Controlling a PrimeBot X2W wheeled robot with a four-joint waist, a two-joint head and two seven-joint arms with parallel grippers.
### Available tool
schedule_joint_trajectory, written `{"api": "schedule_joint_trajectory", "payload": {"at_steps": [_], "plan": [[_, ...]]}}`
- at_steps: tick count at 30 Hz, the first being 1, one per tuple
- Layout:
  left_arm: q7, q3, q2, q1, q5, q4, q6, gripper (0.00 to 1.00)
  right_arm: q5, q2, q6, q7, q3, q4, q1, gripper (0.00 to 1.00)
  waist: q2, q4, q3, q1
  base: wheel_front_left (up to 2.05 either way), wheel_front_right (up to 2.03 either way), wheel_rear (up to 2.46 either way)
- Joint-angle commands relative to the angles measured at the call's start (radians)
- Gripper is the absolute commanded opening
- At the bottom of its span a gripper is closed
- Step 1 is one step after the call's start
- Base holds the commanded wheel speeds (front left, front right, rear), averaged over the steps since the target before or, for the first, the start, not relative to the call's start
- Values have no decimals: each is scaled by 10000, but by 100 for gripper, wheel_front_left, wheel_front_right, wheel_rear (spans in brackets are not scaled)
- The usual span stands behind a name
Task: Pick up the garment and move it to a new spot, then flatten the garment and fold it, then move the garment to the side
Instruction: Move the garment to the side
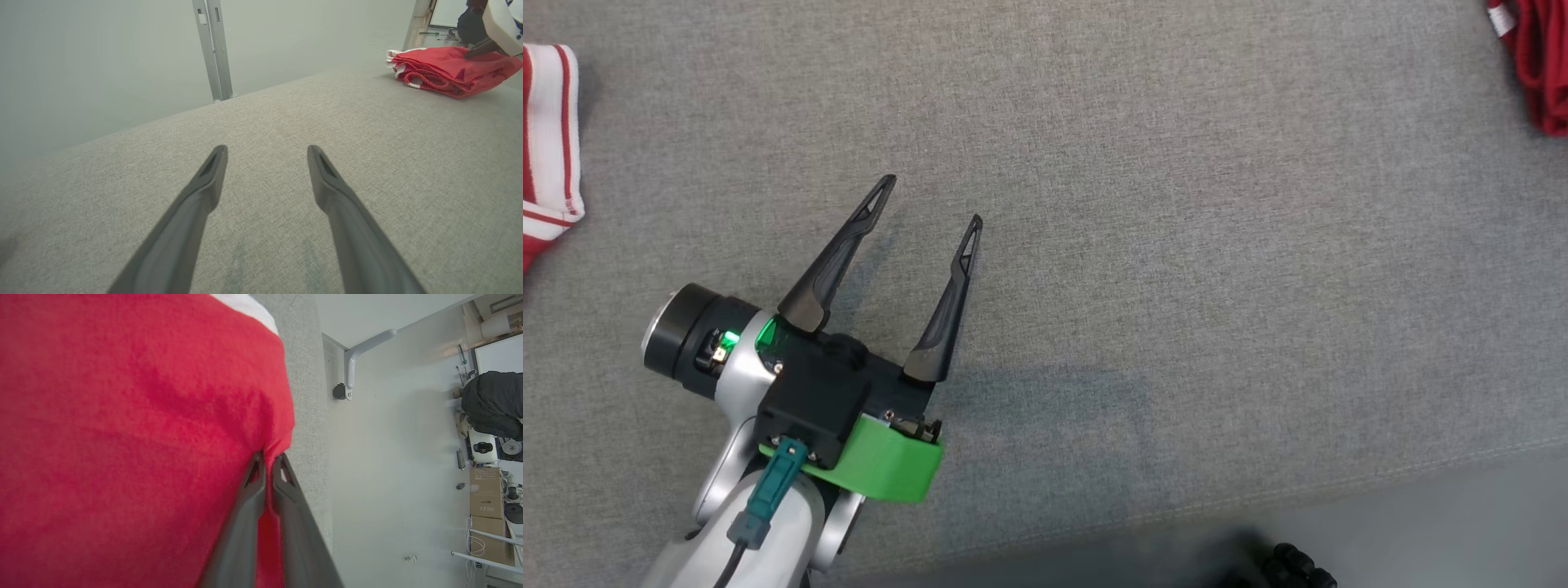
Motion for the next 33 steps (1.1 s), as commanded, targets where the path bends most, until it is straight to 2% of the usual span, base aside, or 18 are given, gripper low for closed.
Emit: {"api": "schedule_joint_trajectory", "payload": {"at_steps": [1, 6, 11, 12, 13, 14, 19, 22, 27, 33], "plan": [[42, 9, 125, -169, 72, -107, -39, 100, 34, -198, -18, -161, -52, -14, -192, 0, -1, -68, 389, -1, 0, 0, 0], [269, -135, 204, -106, 172, -472, -35, 100, -433, -821, -18, -592, -127, -19, -297, 0, -1, 63, 639, -1, 0, 0, 0], [421, -213, 260, -34, 171, -682, -13, 100, -969, -1038, -18, -1052, -457, 138, -438, 0, -1, 136, 952, -1, 0, 0, 0], [424, -225, 267, -44, 173, -692, -15, 100, -1177, -1118, -20, -1202, -560, 148, -513, 10, -1, 149, 985, -1, 0, 0, 0], [434, -236, 265, -54, 169, -711, -12, 100, -1401, -1171, -20, -1291, -674, 211, -542, 45, -1, 165, 1014, -1, 0, 0, 0], [442, -244, 265, -88, 162, -702, 6, 100, -1716, -1061, -18, -1396, -927, 373, -494, 100, -1, 192, 1053, -1, 0, 0, 0], [270, -241, 163, -160, 51, -528, 57, 100, -2808, -883, -18, -2011, -1703, 458, -355, 100, -1, 249, 891, -1, 0, 0, 0], [150, -158, 50, -81, -101, -305, 173, 100, -3227, -535, -18, -2672, -2243, 372, -107, 100, -1, 285, 591, -1, 0, 0, 0], [-266, 81, -111, 286, -457, 216, 402, 100, -3212, 349, -20, -3615, -2874, 221, 346, 100, -1, 320, -258, -1, 0, 0, 0], [-581, 347, -275, 791, -1223, 1167, 390, 100, -2670, 1258, -18, -4485, -2938, -79, 1313, 100, -1, 409, -1608, -1, 0, 0, 0]]}}
